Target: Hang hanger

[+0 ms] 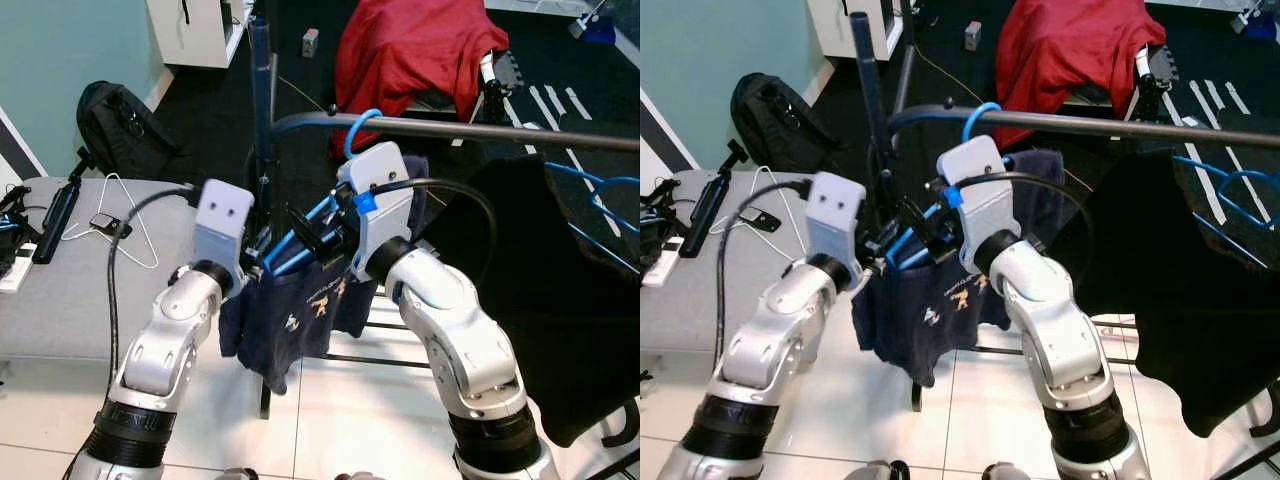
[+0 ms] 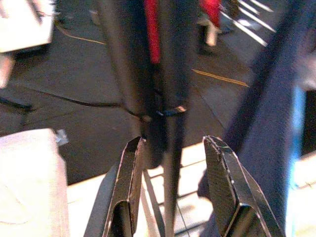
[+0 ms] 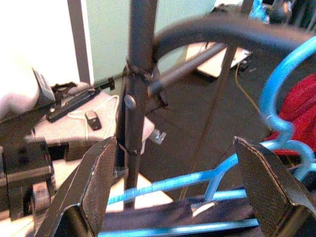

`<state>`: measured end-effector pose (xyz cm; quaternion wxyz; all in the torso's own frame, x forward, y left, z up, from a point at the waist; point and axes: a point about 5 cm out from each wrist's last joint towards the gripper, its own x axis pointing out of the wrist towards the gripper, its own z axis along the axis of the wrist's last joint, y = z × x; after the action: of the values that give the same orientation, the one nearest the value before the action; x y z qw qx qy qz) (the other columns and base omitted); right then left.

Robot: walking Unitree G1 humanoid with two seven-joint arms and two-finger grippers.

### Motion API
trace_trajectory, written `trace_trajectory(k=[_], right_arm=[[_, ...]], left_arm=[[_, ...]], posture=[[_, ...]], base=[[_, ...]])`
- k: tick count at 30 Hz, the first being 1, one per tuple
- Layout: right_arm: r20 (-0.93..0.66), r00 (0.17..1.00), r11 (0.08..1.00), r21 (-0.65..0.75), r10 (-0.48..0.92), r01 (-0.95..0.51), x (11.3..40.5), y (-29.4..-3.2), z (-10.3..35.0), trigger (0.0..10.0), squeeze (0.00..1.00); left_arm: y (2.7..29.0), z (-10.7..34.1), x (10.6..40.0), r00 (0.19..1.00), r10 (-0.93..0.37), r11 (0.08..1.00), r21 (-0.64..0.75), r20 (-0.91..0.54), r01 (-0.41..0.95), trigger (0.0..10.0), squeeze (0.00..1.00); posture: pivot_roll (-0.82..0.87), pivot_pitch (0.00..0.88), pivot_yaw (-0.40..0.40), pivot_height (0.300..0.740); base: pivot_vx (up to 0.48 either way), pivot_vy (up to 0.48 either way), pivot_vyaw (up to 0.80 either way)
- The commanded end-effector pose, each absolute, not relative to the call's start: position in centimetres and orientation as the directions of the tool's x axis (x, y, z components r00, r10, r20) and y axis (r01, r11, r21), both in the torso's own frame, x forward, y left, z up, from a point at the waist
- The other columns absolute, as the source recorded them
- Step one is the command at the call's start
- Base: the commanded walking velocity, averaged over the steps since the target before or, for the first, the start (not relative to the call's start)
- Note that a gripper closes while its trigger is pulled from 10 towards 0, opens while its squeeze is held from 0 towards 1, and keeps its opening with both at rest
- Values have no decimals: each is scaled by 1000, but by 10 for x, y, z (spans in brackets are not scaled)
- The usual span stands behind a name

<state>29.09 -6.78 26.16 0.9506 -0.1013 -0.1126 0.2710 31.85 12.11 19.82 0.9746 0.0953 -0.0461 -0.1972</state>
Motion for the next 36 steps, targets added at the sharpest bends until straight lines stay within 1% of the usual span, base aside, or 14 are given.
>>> trace_trajectory(k=[1,2,3,4,5,6,7,8,9,13,16,22,30,36], right_arm=[[166,830,837,-248,532,-487,287,-69,263,10000,1000],[166,830,837,-248,532,-487,287,-69,263,10000,1000],[175,840,848,-249,514,-467,286,-73,267,10000,902],[175,840,848,-249,514,-467,286,-73,267,10000,902],[185,849,859,-251,494,-445,283,-78,270,10000,635],[185,849,859,-251,494,-445,283,-78,270,10000,635],[191,858,869,-251,477,-427,278,-82,272,10000,514],[195,866,878,-242,461,-413,272,-86,271,10000,129],[190,880,890,-236,436,-390,265,-93,262,10000,0],[166,902,903,-238,399,-356,258,-102,247,10000,0],[214,926,946,-164,311,-279,255,-116,243,10000,0],[209,932,950,-169,296,-264,257,-119,246,10000,0],[178,840,857,-157,513,-490,259,-98,246,10000,0],[157,837,847,-192,525,-496,268,-102,244,10000,0]], left_arm=[[107,196,313,874,-486,855,218,18,471,10000,0],[107,196,313,874,-486,855,218,18,471,10000,0],[98,204,309,830,-557,816,207,36,539,10000,0],[98,204,309,830,-557,816,207,36,539,10000,0],[90,210,304,781,-623,771,204,44,603,10000,0],[90,210,304,781,-623,771,204,44,603,10000,0],[86,214,300,746,-665,737,205,46,644,10000,0],[84,215,298,728,-684,719,205,42,664,10000,0],[85,214,298,727,-685,717,203,34,666,10000,0],[87,213,299,734,-679,722,204,26,661,10000,0],[88,217,299,731,-681,726,173,44,665,10000,0],[91,217,298,735,-677,730,163,38,664,10000,0],[112,213,306,814,-581,802,184,12,569,10000,0],[126,214,309,854,-519,843,189,40,504,10000,0]], posture=[[-74,189,-26,740],[-74,189,-26,740],[-80,187,-16,740],[-80,187,-16,740],[-81,187,-13,740],[-81,187,-13,740],[-82,193,-6,740],[-85,199,-3,740],[-89,202,-1,740],[-85,207,2,740],[-86,213,5,740],[-87,214,3,740],[-81,215,1,740],[-77,219,-10,740]], base=[[0,0,0],[0,0,0],[0,0,0],[0,0,0],[0,0,0],[0,0,0],[0,0,0],[0,0,0],[0,0,0],[0,0,0],[0,0,0],[0,0,0],[0,0,0],[0,0,0]])
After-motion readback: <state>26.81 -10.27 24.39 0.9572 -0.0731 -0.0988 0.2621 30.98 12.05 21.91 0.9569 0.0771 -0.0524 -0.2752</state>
